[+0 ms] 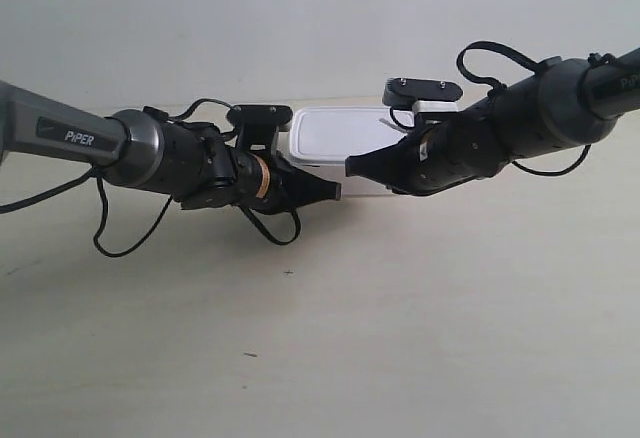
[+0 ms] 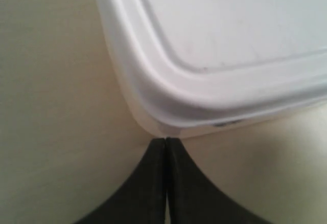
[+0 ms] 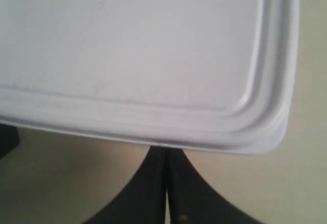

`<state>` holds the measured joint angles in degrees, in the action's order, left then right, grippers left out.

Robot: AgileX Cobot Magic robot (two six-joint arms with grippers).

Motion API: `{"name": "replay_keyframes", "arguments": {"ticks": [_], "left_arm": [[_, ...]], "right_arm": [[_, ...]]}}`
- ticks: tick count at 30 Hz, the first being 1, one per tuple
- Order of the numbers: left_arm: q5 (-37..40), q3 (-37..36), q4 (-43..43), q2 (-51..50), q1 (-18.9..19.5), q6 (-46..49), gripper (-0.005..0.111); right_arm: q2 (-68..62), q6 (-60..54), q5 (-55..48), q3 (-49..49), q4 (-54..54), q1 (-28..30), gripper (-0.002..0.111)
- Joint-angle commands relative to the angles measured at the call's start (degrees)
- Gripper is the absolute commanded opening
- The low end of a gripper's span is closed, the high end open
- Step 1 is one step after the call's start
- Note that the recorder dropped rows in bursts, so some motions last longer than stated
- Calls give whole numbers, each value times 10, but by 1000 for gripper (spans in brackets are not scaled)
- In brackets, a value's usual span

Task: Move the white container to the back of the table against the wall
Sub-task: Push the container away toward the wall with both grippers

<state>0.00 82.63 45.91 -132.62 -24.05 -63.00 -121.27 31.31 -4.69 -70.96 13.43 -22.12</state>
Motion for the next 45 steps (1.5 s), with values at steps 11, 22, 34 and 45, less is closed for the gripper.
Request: {"name": "replay_keyframes", "arguments": {"ticks": [11,22,34,45], "left_arm": [[-25,7,2,-7,12,-3,0],[-33,8,4,-9,17,-3,0],[-23,28,5,-9,17,-2,0],[-18,42,16,-10,17,-2,0]], "right_arm": [[-49,-13,-18,-62,6,3,0],[-64,-13,-38,-89,5,3,0],[-88,-13,-37,-114,5,3,0],[-94,-14,-17,-129,5,3,0]]}}
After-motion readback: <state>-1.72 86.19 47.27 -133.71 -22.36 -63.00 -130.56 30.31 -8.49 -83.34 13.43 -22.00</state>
